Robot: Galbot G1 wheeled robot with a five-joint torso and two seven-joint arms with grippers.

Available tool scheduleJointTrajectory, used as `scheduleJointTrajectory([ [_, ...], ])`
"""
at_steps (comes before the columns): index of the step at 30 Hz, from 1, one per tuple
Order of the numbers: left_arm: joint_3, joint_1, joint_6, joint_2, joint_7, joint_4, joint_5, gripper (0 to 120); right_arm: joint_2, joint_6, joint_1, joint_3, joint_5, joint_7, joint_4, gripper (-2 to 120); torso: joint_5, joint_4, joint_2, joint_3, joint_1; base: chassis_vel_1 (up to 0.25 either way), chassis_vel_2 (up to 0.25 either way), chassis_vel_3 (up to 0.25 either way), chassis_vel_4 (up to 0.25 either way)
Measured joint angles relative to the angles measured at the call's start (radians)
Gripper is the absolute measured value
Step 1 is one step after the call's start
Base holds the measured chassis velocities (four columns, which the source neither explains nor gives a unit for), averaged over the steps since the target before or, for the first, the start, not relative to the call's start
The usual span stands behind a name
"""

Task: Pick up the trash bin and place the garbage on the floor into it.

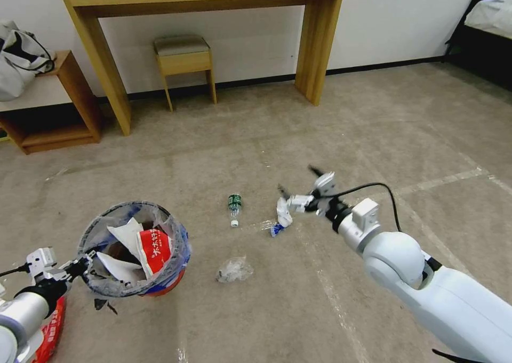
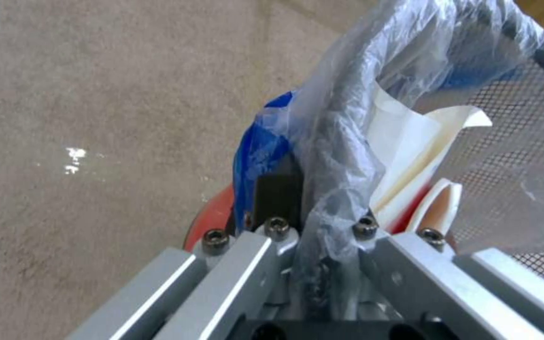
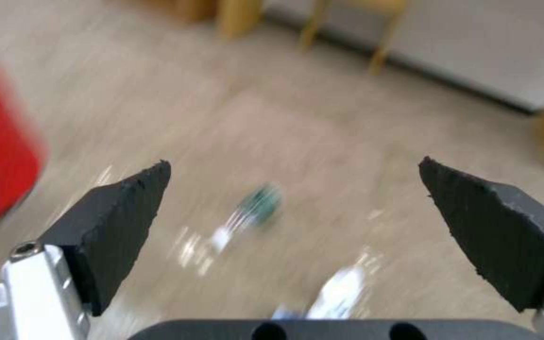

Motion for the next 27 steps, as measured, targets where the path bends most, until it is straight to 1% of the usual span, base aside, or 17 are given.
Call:
scheduleJointTrajectory([
  [1,0.000,-0.001,0.000,0.000,0.000,0.001,0.000,1,-0.012,-0.022,0.041,-0.039,-0.014,-0.052,-0.012,100,0.0000,0.0000,0.000,0.000,0.000,0.000,0.000,0.000,0.000],
  [2,0.000,-0.001,0.000,0.000,0.000,0.001,0.000,1,-0.012,-0.022,0.041,-0.039,-0.014,-0.052,-0.012,100,0.0000,0.0000,0.000,0.000,0.000,0.000,0.000,0.000,0.000],
  [5,0.003,-0.006,0.000,-0.004,0.001,0.002,0.002,1,-0.028,-0.052,0.166,-0.169,-0.035,-0.184,-0.057,100,0.0000,0.0000,0.000,0.000,0.000,0.000,0.000,0.000,0.000],
  [6,0.003,-0.006,0.000,-0.004,0.001,0.002,0.002,1,-0.028,-0.052,0.166,-0.169,-0.035,-0.184,-0.057,100,0.0000,0.0000,0.000,0.000,0.000,0.000,0.000,0.000,0.000],
  [9,0.007,-0.010,0.000,-0.009,0.002,0.007,0.010,1,-0.023,-0.048,0.267,-0.321,-0.040,-0.208,-0.104,100,0.0001,0.0000,0.000,0.000,0.000,0.000,0.000,0.000,0.000],
  [10,0.007,-0.010,0.000,-0.009,0.002,0.007,0.010,1,-0.023,-0.048,0.267,-0.321,-0.040,-0.208,-0.104,100,0.0001,0.0000,0.000,0.000,0.000,0.000,0.000,0.000,0.000],
  [11,0.008,-0.012,0.000,-0.011,0.002,0.009,0.011,1,-0.009,-0.047,0.308,-0.385,-0.048,-0.212,-0.129,100,-0.0001,0.0000,0.000,0.000,0.000,0.000,0.000,0.000,0.000],
  [12,0.008,-0.012,0.000,-0.013,0.002,0.010,0.012,1,0.000,-0.047,0.327,-0.414,-0.055,-0.216,-0.143,100,-0.0002,0.0000,0.000,0.000,0.000,0.000,0.000,0.000,0.000],
  [13,0.008,-0.012,0.000,-0.013,0.002,0.010,0.012,1,0.000,-0.047,0.327,-0.414,-0.055,-0.216,-0.143,100,-0.0002,0.0000,0.000,0.000,0.000,0.000,0.000,0.000,0.000],
  [15,0.008,-0.011,0.000,-0.016,0.003,0.014,0.016,1,0.037,-0.048,0.380,-0.490,-0.076,-0.238,-0.188,100,0.0000,0.0002,0.000,0.000,0.000,0.000,0.000,0.000,0.000],
  [16,0.008,-0.011,0.000,-0.016,0.003,0.014,0.016,1,0.037,-0.048,0.380,-0.490,-0.076,-0.238,-0.188,100,0.0000,0.0002,0.000,0.000,0.000,0.000,0.000,0.000,0.000],
  [18,0.006,-0.011,0.000,-0.019,0.003,0.014,0.017,1,0.064,-0.056,0.399,-0.526,-0.102,-0.263,-0.216,100,-0.0001,0.0002,0.000,0.000,0.000,0.000,0.000,0.000,0.000],
  [23,0.007,-0.010,0.000,-0.023,0.005,0.014,0.022,1,0.088,-0.072,0.400,-0.540,-0.134,-0.297,-0.245,100,-0.0001,0.0001,0.000,0.000,0.000,0.000,0.000,0.000,0.000],
  [26,0.013,-0.016,0.000,-0.027,0.006,0.014,0.028,1,0.113,-0.110,0.388,-0.540,-0.172,-0.315,-0.270,100,-0.0001,0.0000,0.000,0.000,0.000,0.000,0.000,0.000,0.000],
  [27,0.013,-0.016,0.000,-0.027,0.006,0.014,0.028,1,0.113,-0.110,0.388,-0.540,-0.172,-0.315,-0.270,100,-0.0001,0.0000,0.000,0.000,0.000,0.000,0.000,0.000,0.000],
])
